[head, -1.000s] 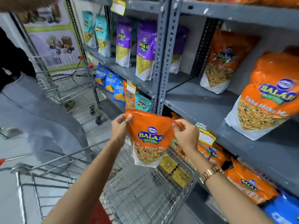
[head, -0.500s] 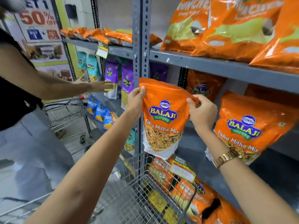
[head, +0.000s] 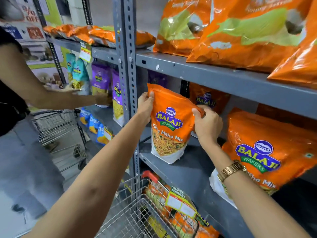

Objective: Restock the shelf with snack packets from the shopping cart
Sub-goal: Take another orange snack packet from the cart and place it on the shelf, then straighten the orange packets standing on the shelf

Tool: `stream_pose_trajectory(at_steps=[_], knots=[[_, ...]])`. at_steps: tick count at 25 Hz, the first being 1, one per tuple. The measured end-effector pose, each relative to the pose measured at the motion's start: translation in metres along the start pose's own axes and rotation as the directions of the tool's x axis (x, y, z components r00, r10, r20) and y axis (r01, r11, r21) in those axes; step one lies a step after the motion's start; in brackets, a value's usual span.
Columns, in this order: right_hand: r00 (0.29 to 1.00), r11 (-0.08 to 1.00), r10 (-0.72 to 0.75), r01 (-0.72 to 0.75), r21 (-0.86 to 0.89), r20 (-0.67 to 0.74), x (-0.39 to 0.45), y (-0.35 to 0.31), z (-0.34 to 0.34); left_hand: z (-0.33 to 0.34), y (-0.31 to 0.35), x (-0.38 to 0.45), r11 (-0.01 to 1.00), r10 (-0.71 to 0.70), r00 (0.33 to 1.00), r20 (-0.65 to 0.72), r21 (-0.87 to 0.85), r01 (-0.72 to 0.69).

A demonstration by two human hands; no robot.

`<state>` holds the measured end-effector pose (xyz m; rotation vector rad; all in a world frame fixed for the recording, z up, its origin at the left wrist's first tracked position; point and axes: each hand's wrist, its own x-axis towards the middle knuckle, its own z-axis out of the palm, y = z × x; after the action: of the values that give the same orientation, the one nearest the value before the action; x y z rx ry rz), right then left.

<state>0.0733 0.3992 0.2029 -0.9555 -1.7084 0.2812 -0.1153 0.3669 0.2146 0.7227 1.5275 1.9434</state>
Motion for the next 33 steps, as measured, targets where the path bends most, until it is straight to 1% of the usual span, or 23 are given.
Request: stream_pose_trajectory(at_steps=[4,6,7,9,11,12,13,14,16,18,19,21,22,24,26,28,29,31,33], knots=[[1.000,0.999,-0.028,0.028,0.023,0.005,0.001,0.008,0.014,0.004,-0.011,0.016,0.999,-0.054,0.997,-0.049,-0.003,0.054],[1.000,0.999,-0.011,0.010,0.031,0.028,0.001,0.012,0.019,0.003,-0.011,0.018,0.997,-0.075,0.995,-0.062,-0.021,0.074],[0.997,0.999,0.012,-0.014,0.034,0.072,-0.001,0.015,0.022,0.003,-0.014,0.018,0.997,-0.079,0.995,-0.059,-0.013,0.078],[0.979,0.993,0.076,-0.090,0.070,0.188,-0.011,0.023,0.026,0.001,-0.025,0.011,0.994,-0.063,0.998,-0.031,0.082,0.065],[0.960,0.981,0.125,-0.157,0.114,0.249,-0.027,0.031,0.026,-0.001,-0.043,0.000,0.988,-0.045,0.999,-0.009,0.150,0.046],[0.962,0.978,0.130,-0.164,0.129,0.242,-0.035,0.035,0.024,-0.002,-0.053,-0.008,0.987,-0.039,0.999,0.004,0.155,0.038],[0.972,0.981,0.105,-0.135,0.136,0.208,-0.044,0.039,0.021,-0.003,-0.064,-0.017,0.986,-0.022,1.000,0.017,0.164,0.019],[0.987,0.989,0.051,-0.071,0.129,0.154,-0.054,0.043,0.016,-0.004,-0.075,-0.027,0.981,0.010,1.000,0.029,0.194,-0.016],[0.994,0.993,-0.108,0.106,0.050,0.026,-0.072,0.050,0.003,-0.005,-0.096,-0.051,0.955,0.106,0.992,0.067,0.270,-0.121],[0.966,0.962,-0.249,0.239,-0.133,-0.068,-0.093,0.057,-0.017,-0.005,-0.113,-0.075,0.935,0.138,0.974,0.180,0.299,-0.188],[0.942,0.927,-0.321,0.293,-0.232,-0.094,-0.100,0.062,-0.021,-0.006,-0.118,-0.079,0.928,0.140,0.969,0.202,0.313,-0.199],[0.905,0.843,-0.413,0.337,-0.419,-0.104,-0.112,0.074,-0.031,-0.006,-0.123,-0.082,0.905,0.163,0.966,0.199,0.360,-0.227],[0.907,0.809,-0.413,0.324,-0.491,-0.082,-0.118,0.079,-0.034,-0.007,-0.126,-0.081,0.885,0.176,0.966,0.187,0.399,-0.239],[0.949,0.745,-0.311,0.214,-0.631,-0.046,-0.136,0.087,-0.044,-0.009,-0.134,-0.082,0.840,0.171,0.963,0.207,0.480,-0.252],[0.985,0.726,-0.163,0.075,-0.683,-0.065,-0.155,0.098,-0.052,-0.009,-0.148,-0.088,0.778,0.155,0.958,0.240,0.568,-0.268],[0.995,0.727,-0.043,-0.029,-0.687,-0.087,-0.167,0.108,-0.057,-0.009,-0.162,-0.091,0.727,0.154,0.957,0.246,0.628,-0.278],[0.995,0.730,0.014,-0.076,-0.680,-0.097,-0.171,0.113,-0.057,-0.010,-0.167,-0.090,0.717,0.153,0.957,0.245,0.639,-0.278],[0.984,0.755,0.125,-0.177,-0.632,-0.126,-0.174,0.119,-0.054,-0.009,-0.175,-0.086,0.715,0.141,0.960,0.241,0.646,-0.268],[0.969,0.783,0.196,-0.246,-0.572,-0.148,-0.175,0.124,-0.050,-0.007,-0.179,-0.081,0.728,0.126,0.972,0.198,0.647,-0.226]])
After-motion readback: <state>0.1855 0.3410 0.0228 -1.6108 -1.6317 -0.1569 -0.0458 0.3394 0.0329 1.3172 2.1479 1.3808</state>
